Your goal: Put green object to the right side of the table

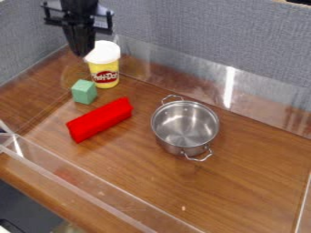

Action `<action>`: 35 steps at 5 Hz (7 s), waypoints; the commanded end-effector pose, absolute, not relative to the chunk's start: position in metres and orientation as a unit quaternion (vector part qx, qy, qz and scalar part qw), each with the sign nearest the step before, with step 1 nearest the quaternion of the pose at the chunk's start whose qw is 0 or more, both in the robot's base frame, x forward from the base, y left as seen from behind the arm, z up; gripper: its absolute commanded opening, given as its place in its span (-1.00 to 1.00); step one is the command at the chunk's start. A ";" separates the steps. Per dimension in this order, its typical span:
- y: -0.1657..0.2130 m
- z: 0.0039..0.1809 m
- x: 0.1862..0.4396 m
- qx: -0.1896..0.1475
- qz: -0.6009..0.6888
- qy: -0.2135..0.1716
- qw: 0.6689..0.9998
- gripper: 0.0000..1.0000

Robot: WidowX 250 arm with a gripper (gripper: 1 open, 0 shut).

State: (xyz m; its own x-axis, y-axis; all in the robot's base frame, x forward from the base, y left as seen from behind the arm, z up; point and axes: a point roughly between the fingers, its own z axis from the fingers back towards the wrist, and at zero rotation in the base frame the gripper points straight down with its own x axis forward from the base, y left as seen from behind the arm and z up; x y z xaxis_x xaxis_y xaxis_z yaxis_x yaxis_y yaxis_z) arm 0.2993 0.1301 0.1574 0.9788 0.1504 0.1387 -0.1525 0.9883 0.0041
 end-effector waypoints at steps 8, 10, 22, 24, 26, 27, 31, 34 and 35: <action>0.169 0.079 0.344 0.050 0.097 -0.028 0.994 1.00; 0.172 0.061 0.346 0.058 0.099 -0.010 0.993 1.00; 0.131 0.130 0.327 0.040 0.006 -0.072 0.997 -1.00; 0.122 0.137 0.322 0.035 -0.016 -0.077 0.996 -1.00; 0.104 0.146 0.314 0.027 -0.047 -0.085 0.995 -1.00; 0.094 0.149 0.309 0.022 -0.064 -0.087 0.994 -1.00; -0.009 0.145 0.257 -0.013 -0.199 -0.081 0.977 -1.00; -0.087 0.082 0.229 -0.023 -0.284 -0.034 0.958 -1.00; -0.093 0.078 0.229 -0.028 -0.289 -0.040 0.956 -1.00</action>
